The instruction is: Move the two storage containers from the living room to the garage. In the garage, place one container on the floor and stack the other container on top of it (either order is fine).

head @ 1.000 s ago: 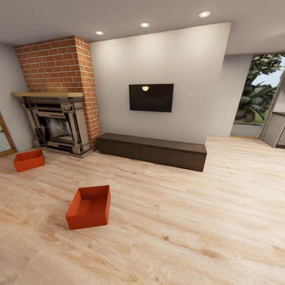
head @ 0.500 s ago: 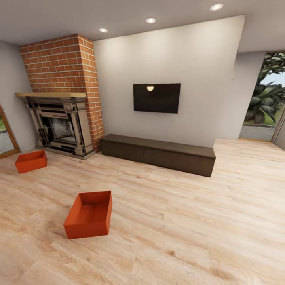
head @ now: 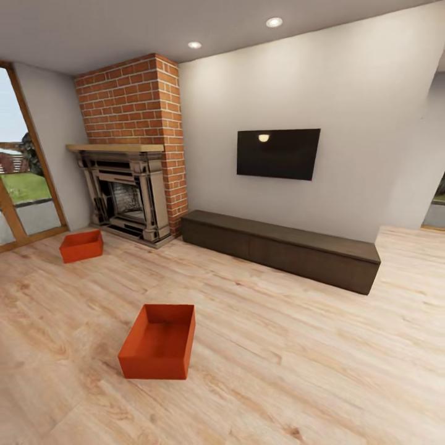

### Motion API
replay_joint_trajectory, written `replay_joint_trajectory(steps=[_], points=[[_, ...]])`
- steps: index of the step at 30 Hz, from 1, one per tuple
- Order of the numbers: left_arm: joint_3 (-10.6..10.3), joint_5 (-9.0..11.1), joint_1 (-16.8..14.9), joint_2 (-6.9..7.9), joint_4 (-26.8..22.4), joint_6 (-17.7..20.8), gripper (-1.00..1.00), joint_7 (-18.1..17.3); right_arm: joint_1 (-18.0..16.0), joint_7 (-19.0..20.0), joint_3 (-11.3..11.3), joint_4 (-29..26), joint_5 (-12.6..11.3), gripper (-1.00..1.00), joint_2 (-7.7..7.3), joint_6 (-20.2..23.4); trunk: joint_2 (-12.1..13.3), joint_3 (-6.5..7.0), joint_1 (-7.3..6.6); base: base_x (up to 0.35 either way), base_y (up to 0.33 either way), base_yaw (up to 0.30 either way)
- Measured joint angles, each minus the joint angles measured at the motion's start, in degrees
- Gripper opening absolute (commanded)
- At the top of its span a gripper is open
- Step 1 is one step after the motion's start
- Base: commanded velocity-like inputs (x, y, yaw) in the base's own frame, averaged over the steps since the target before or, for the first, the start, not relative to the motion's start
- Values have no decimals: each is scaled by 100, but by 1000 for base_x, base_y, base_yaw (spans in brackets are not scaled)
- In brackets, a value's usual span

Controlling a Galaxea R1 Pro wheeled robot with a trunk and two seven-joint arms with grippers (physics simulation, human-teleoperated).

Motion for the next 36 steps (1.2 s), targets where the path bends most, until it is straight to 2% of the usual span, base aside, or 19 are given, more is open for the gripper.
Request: replay_joint_trajectory(steps=[20, 36], points=[[0, 0, 0, 0, 4, 0, 100, 0, 0, -1, -3, 0, -1, 100, 0, -22, 0, 0, 0, 319, 0, 266], [0, -8, -1, 0, 1, -2, 100, 0, 1, 8, -8, 0, 8, 100, -13, -32, 0, 0, 0, 316, 0, 25]])
